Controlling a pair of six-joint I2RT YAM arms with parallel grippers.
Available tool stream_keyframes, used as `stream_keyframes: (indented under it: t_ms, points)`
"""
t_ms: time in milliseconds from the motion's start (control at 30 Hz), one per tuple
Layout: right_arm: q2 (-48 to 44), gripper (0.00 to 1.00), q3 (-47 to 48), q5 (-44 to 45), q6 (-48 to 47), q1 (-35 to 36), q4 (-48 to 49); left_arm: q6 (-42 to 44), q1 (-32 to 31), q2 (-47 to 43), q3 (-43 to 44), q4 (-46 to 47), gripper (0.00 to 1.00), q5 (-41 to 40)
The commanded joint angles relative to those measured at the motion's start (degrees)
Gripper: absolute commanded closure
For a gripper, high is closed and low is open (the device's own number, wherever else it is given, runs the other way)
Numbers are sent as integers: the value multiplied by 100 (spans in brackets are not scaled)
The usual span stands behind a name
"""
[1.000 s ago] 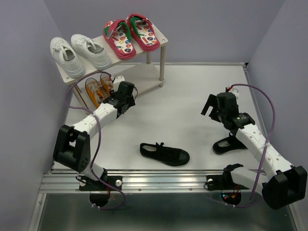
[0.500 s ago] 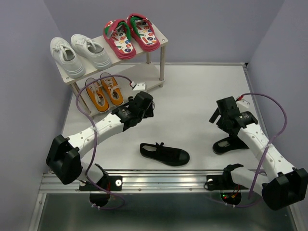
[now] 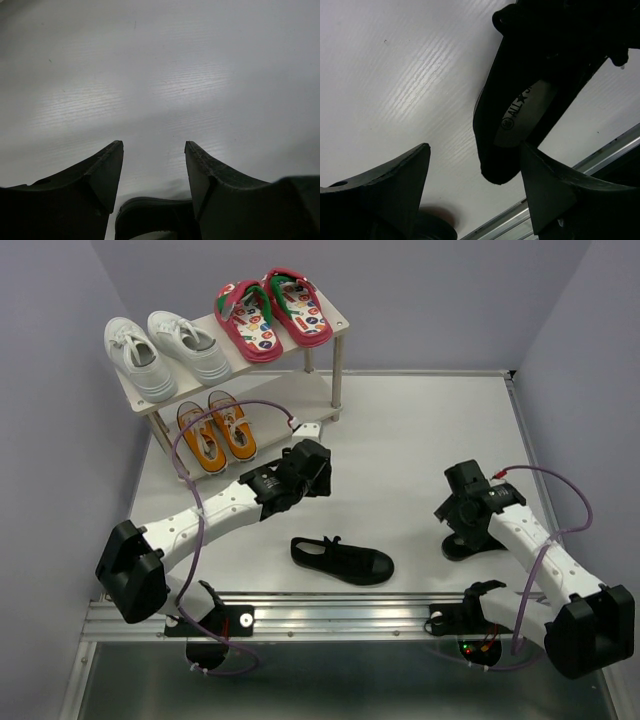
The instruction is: Place and organize the shoes onto the shoe shelf
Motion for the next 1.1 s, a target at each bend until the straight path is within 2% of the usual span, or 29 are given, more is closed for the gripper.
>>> stream_keyframes:
  t_ms: [0,233,367,500,533,600,633,733,800,1067]
  points:
    - [13,24,-221,-172,319,-25,394,291,-5,-302,27,-72,37,17]
    - [303,25,-353,-93,319,-25,895,423,-14,-171,176,-37,37,87]
    - [575,27,-449,-277,-75,-25,1545,493,-14,-39,281,-19,37,131]
    - [918,47,-432,-128,-321,-25,1827,537,-14,40,343,-2,36,158]
    - [988,59,-415,-84,-401,-25,1923,511,-14,41,343,-2,36,149]
    - [980,74,-345,-110,-761,-25,2055,449,-14,14,352,-19,36,140]
    - [971,86,-309,-223,-936,-25,2247,423,-5,-3,308,7,36,149]
    - [1050,99,-82,-487,-1657,-25,2608,405,-14,-12,238,112,36,202]
    - [1269,99,94,-567,-2088,-25,2706,405,-5,58,272,52,36,175]
    - [2350,99,1526,-49,-3283,1572,2838,309,100,146,317,-125,33,8]
